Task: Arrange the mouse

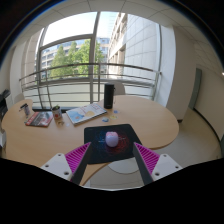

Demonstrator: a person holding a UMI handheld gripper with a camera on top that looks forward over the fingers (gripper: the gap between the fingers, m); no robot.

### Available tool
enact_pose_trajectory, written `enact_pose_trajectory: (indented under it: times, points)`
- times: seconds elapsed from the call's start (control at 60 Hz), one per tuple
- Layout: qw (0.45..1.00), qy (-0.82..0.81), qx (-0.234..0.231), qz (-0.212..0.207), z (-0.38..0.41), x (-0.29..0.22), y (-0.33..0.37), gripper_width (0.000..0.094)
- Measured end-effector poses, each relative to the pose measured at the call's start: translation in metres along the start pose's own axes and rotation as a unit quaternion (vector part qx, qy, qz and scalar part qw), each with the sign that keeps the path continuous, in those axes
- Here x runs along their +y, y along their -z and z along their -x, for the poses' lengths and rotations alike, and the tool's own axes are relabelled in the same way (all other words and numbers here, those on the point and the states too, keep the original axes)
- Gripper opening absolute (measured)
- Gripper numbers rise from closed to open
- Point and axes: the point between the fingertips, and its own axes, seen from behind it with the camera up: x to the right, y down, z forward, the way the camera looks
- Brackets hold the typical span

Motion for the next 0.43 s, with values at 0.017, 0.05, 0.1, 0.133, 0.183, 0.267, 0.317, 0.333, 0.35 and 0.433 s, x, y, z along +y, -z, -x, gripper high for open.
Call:
enact_pose_trajectory:
  times: [0.017, 0.05, 0.1, 0.133, 0.183, 0.267, 0.317, 0.333, 0.35, 0.433]
  points:
    - [1.000, 0.001, 0.000, -0.001, 0.001, 0.001, 0.006, 0.0845]
    - [1.000, 0.004, -0.001, -0.002, 0.003, 0.003, 0.016, 0.0845]
    - [1.000, 0.006, -0.002, -0.004, 0.005, 0.006, 0.029, 0.0845]
    - [1.000, 0.006, -0.001, -0.004, 0.005, 0.007, 0.036, 0.0844]
    - [1.000, 0.005, -0.003, -0.002, 0.006, 0.011, 0.043, 0.0844]
    - [1.000, 0.004, -0.005, 0.003, 0.010, 0.018, 0.054, 0.0845]
    - [1.000, 0.011, -0.006, -0.002, 0.010, 0.017, 0.055, 0.0844]
    - [1.000, 0.014, -0.006, -0.003, 0.009, 0.017, 0.056, 0.0845]
    - [1.000, 0.015, -0.005, -0.004, 0.009, 0.016, 0.057, 0.0844]
    - [1.000, 0.014, -0.001, -0.006, 0.007, 0.015, 0.058, 0.0845]
